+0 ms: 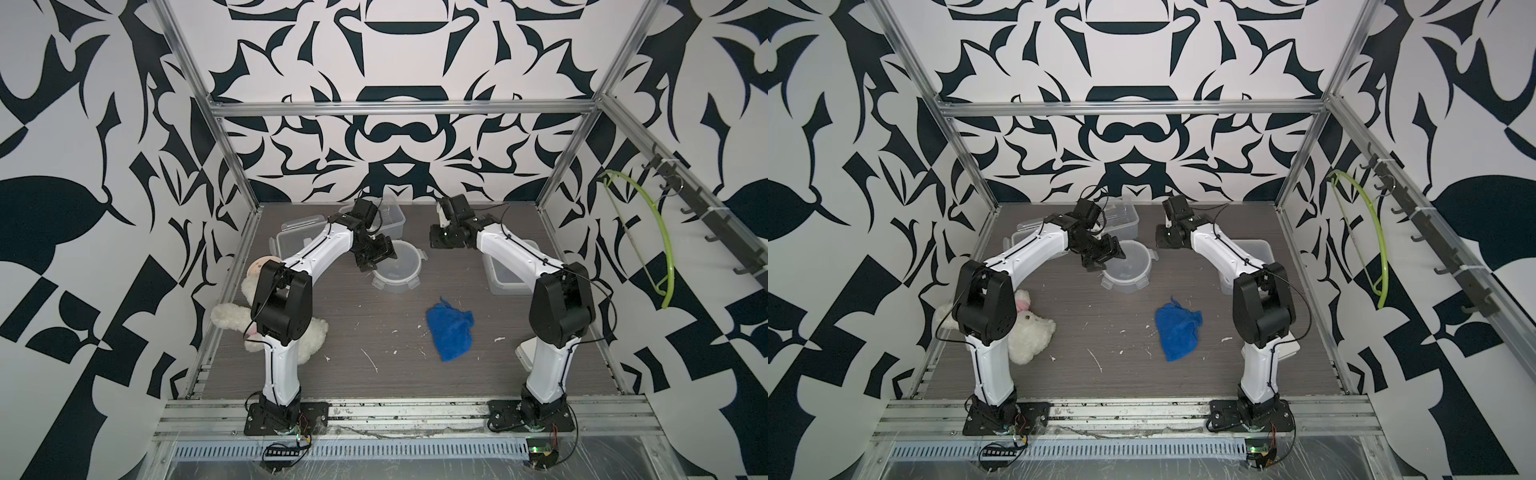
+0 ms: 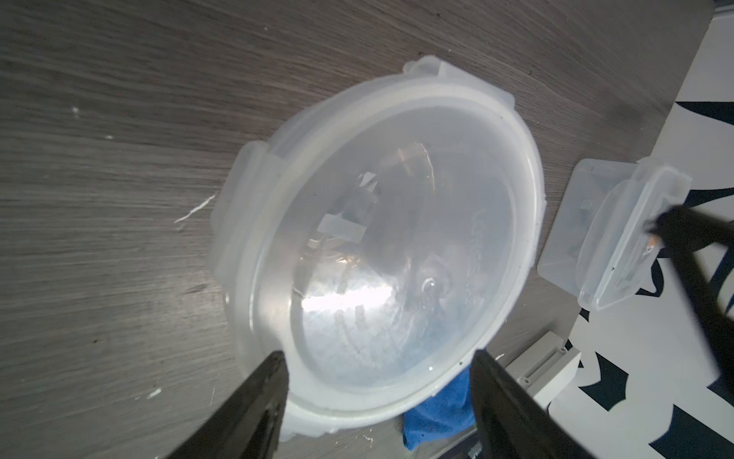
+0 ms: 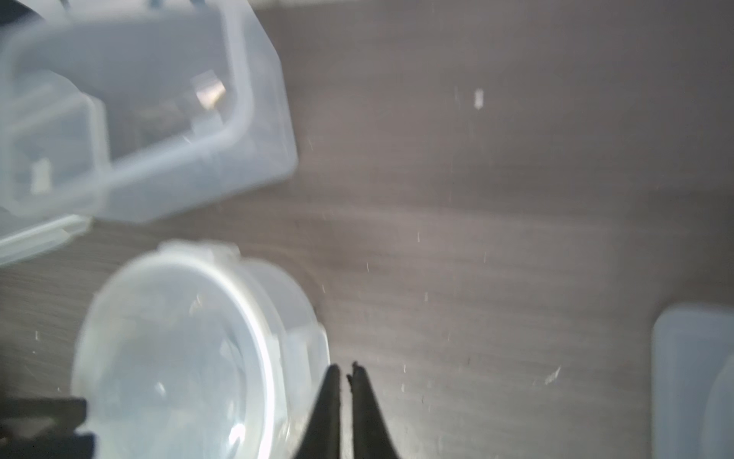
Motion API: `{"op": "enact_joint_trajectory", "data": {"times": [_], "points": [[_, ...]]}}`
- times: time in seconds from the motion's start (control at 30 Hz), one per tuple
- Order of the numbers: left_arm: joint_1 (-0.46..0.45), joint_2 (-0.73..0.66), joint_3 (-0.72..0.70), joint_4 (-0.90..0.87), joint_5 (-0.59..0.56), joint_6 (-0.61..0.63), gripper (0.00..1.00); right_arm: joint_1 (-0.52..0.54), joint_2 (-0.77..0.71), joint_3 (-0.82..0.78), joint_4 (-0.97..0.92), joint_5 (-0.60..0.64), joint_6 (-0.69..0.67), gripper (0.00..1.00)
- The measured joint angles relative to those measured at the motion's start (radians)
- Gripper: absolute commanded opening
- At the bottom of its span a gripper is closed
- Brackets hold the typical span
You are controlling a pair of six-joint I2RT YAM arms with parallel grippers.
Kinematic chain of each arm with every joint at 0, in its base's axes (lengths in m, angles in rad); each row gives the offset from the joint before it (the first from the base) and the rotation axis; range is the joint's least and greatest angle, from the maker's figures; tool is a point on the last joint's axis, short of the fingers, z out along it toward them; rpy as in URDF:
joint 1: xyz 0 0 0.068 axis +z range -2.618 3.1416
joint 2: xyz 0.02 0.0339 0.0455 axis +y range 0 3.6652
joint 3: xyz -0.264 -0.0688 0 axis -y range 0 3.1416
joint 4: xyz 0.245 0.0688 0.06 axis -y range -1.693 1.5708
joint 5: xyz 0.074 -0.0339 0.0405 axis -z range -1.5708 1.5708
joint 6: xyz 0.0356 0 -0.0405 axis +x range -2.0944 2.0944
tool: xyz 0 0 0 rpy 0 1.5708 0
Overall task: Wipe the insides of the lunch boxes
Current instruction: Adjust the lunch box at the center of the board.
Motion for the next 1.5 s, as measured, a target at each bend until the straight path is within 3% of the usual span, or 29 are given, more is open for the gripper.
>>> {"op": "enact_joint_trajectory", "data": {"times": [0.23,0.43,0.87,1.1,1.33,1.5], "points": [[0.011,-0.055,-0.057,-0.015,-0.045,-0.013,0.76,0.016,0.265,0.276,0.039,-0.041,-0.021,0.00],[0.034,-0.049,-0.053,-0.015,-0.050,-0.023,0.76,0.080,0.370,0.245,0.020,-0.090,-0.048,0.00],[0.120,-0.116,-0.010,-0.088,-0.146,0.005,0.78,0.161,0.068,-0.160,0.070,-0.113,-0.007,0.00],[0.159,-0.196,-0.072,-0.130,-0.200,0.003,0.80,0.220,-0.037,-0.346,0.124,-0.145,0.065,0.00],[0.132,-0.098,-0.142,-0.098,-0.152,-0.034,0.80,0.225,-0.037,-0.348,0.136,-0.154,0.075,0.00],[0.083,0.018,-0.018,-0.077,-0.133,-0.046,0.80,0.216,-0.056,-0.377,0.129,-0.134,0.092,0.00]]}}
